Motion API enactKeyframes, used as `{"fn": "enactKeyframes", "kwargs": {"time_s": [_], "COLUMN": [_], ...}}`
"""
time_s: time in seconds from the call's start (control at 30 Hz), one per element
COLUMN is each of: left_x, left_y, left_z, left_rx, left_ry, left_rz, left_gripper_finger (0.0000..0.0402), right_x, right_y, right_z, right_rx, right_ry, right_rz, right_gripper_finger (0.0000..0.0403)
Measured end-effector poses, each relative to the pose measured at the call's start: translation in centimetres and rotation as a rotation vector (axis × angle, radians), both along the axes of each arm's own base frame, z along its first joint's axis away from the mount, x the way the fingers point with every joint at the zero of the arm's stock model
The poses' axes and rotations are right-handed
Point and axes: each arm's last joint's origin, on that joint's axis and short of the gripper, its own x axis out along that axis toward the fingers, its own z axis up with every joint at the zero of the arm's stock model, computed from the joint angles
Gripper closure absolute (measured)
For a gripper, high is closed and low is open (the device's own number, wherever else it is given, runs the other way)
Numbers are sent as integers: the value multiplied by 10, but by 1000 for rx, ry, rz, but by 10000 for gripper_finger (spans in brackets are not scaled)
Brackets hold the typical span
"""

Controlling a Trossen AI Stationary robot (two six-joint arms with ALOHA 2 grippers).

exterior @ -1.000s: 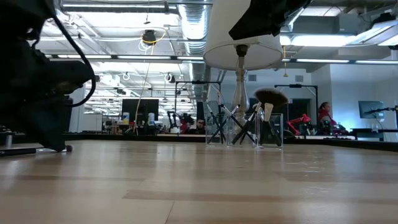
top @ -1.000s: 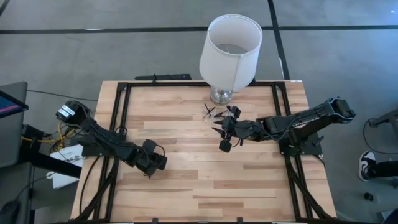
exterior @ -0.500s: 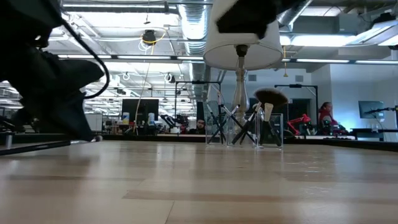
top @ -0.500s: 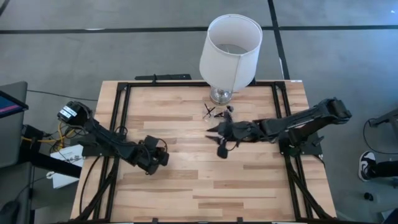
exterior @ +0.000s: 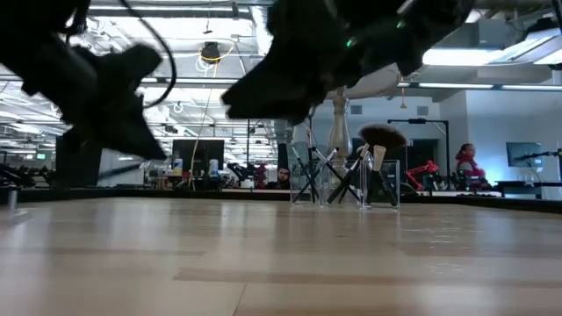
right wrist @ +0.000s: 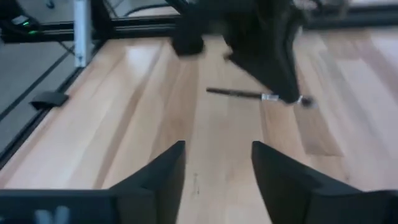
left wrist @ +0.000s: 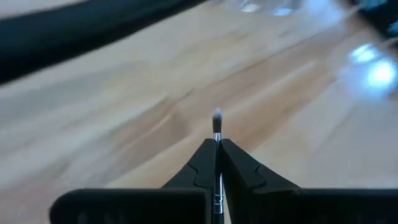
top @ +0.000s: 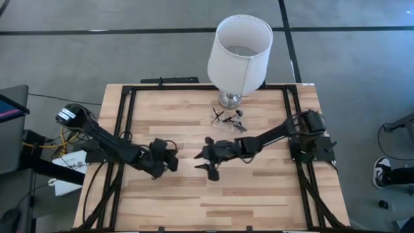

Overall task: Put items in baskets/containers
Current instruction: Put the black eyeshadow brush into the transparent organizer

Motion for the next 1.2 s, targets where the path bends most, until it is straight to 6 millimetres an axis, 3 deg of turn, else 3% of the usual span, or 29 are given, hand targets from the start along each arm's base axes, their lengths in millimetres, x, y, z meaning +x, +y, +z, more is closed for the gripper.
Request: {"fn": "enactKeyframes", "kwargs": {"time_s": [0.17, 0.27, 0.53, 0.67, 0.93, 1.2], "left_x": [3, 6, 11, 15, 15, 15], "left_y": [-3, -6, -17, -19, -19, -19], "left_z": [29, 50, 99, 104, 105, 105], "left_rx": [76, 153, 445, 524, 543, 543], "left_ry": [-135, -226, -483, -535, -542, -542], "left_rz": [-97, -188, -417, -473, -500, -500], "left_gripper_finger": [390, 389, 390, 390, 389, 388], "right_x": [10, 17, 28, 27, 35, 36], "right_y": [-4, -5, -6, -10, -10, -10], "right_z": [-29, -36, -4, 14, 27, 24], "right_rx": [75, 103, 212, 208, 205, 209], "right_ry": [74, 11, -385, -505, -553, -511], "right_rz": [-53, -30, 85, 87, 88, 83], "right_gripper_finger": [176, 162, 178, 189, 224, 323]}}
